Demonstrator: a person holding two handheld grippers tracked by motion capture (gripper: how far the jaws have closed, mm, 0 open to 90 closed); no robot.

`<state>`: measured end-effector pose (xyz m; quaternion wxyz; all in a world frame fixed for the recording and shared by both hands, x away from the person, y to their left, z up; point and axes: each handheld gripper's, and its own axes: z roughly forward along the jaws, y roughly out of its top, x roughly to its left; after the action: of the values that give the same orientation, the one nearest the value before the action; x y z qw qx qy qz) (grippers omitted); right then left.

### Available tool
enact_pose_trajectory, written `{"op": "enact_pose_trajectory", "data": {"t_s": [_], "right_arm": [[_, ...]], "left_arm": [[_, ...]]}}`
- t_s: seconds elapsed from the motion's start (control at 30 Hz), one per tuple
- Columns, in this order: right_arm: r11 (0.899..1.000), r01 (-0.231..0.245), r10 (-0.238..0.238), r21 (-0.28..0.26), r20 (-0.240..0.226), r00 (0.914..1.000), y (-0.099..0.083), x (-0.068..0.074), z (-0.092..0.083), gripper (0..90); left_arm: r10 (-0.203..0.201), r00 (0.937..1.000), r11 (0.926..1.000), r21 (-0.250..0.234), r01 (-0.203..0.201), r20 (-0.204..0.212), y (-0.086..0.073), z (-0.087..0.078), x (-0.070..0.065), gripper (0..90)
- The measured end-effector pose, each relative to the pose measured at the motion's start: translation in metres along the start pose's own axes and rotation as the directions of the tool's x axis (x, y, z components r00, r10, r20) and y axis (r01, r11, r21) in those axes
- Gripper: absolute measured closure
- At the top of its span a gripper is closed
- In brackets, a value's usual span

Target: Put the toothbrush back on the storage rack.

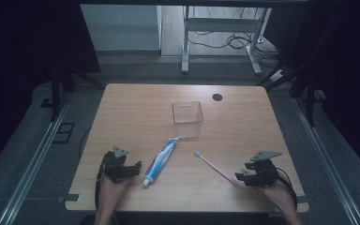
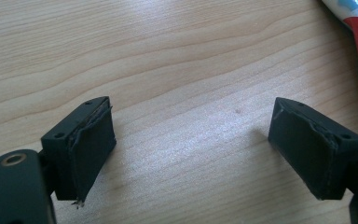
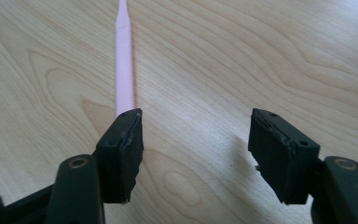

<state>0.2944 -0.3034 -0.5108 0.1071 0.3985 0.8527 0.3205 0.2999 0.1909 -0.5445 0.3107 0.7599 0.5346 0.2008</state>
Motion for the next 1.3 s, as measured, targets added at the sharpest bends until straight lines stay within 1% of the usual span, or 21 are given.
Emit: {"op": "enact_pose_trajectory", "data": {"t_s": [0.03,0.1,0.2,0.33,0.37,0.4,0.5,0.53,0.63,0.77,0.8,0.93,1.13,1.17,1.23,1.27,1.3], "right_arm": [[1.0,0.003,-0.003,0.012,-0.013,0.9999,0.004,0.001,0.0,36.9],[1.0,0.003,-0.003,0.015,-0.018,0.9998,0.005,0.002,0.0,37.2],[0.999,0.01,-0.009,0.044,-0.026,0.9996,0.009,0.004,0.002,37.8],[0.996,0.032,-0.029,0.081,-0.039,0.9988,0.015,0.008,0.006,37.9],[0.995,0.045,-0.041,0.09,-0.04,0.9984,0.018,0.01,0.007,38.5],[0.995,0.045,-0.041,0.09,-0.04,0.9984,0.018,0.01,0.007,38.5],[0.992,0.066,-0.061,0.111,-0.048,0.997,0.024,0.014,0.01,39.5],[0.989,0.083,-0.078,0.119,-0.049,0.9957,0.027,0.015,0.012,40.2],[0.984,0.104,-0.096,0.143,-0.06,0.9936,0.033,0.017,0.015,42.3],[0.97,0.157,-0.147,0.186,-0.069,0.9868,0.044,0.021,0.021,44.6],[0.97,0.157,-0.147,0.186,-0.069,0.9868,0.044,0.021,0.021,44.6],[0.961,0.175,-0.162,0.214,-0.078,0.9838,0.053,0.024,0.025,45.7],[0.948,0.179,-0.16,0.264,-0.09,0.9829,0.064,0.027,0.033,46.9],[0.948,0.179,-0.16,0.264,-0.09,0.9829,0.064,0.027,0.033,46.9],[0.943,0.18,-0.16,0.279,-0.095,0.9826,0.068,0.028,0.037,48.0],[0.943,0.18,-0.16,0.279,-0.095,0.9826,0.068,0.028,0.037,48.0],[0.941,0.184,-0.163,0.284,-0.096,0.9819,0.069,0.028,0.037,48.5]], "left_arm": [[0.0,1.0,1.0,0.0,0.0,0.0,0.0,0.0,0.0,14.3],[0.0,1.0,1.0,0.0,0.0,0.0,0.0,0.0,0.0,14.3],[0.0,1.0,1.0,0.0,0.0,0.0,0.0,0.0,0.0,14.3],[0.0,1.0,1.0,0.0,0.0,0.0,0.0,0.0,0.0,14.3],[0.0,1.0,1.0,0.0,0.0,0.0,0.0,0.0,0.0,14.3],[0.0,1.0,1.0,0.0,0.0,0.0,0.0,0.0,0.0,14.3],[0.0,1.0,1.0,0.0,0.0,0.0,0.0,0.0,0.0,14.3],[0.0,1.0,1.0,0.0,0.0,0.0,0.0,0.0,0.0,14.3],[0.001,1.0,1.0,0.001,-0.001,0.0,0.0,0.0,0.0,14.3],[0.0,1.0,1.0,0.0,0.0,-0.001,0.0,0.0,0.0,14.3],[0.0,1.0,1.0,0.0,0.0,0.0,0.0,0.0,0.0,14.3],[0.0,1.0,1.0,-0.001,0.0,0.0,0.0,0.0,0.0,14.3],[0.0,1.0,1.0,-0.001,0.0,0.0,0.0,0.0,0.0,14.3],[0.0,1.0,1.0,-0.001,0.0,0.0,0.0,0.0,0.0,14.3],[0.0,1.0,1.0,0.0,0.0,0.0,0.0,0.0,0.0,14.3],[0.001,1.0,1.0,0.0,-0.001,0.0,0.0,0.0,0.0,14.3],[0.001,1.0,1.0,0.0,-0.001,0.0,0.0,0.0,0.0,14.3]]}}
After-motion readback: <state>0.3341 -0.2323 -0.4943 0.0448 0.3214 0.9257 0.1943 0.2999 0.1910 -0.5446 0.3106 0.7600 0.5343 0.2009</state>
